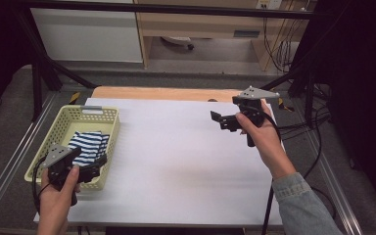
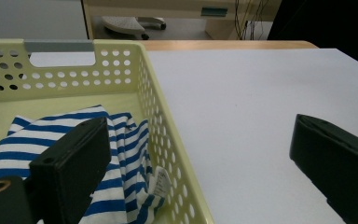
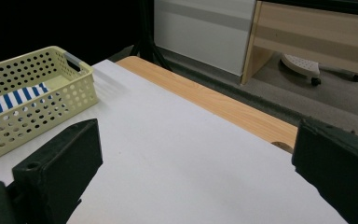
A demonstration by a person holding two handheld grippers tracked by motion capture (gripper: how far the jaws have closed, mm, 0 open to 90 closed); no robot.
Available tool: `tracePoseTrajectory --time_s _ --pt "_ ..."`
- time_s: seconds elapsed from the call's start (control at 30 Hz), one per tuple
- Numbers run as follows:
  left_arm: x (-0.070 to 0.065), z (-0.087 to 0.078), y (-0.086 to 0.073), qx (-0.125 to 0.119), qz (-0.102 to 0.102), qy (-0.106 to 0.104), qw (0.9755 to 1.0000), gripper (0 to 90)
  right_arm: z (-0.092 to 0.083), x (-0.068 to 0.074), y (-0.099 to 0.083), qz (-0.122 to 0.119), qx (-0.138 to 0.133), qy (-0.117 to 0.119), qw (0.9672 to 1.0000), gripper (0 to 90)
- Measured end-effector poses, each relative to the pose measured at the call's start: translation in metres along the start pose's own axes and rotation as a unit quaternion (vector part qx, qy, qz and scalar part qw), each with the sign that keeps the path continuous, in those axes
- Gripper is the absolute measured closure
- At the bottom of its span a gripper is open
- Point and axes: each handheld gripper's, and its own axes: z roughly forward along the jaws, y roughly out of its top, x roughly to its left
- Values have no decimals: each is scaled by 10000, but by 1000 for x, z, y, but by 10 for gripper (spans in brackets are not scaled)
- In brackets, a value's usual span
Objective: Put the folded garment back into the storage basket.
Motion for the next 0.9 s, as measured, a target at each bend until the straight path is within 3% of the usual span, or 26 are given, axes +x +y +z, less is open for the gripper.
tracePoseTrajectory --time_s 0.9 --pt "0 2 -1 36 1 -6 10000 55 -37 -32 -31 140 37 -201 9997 56"
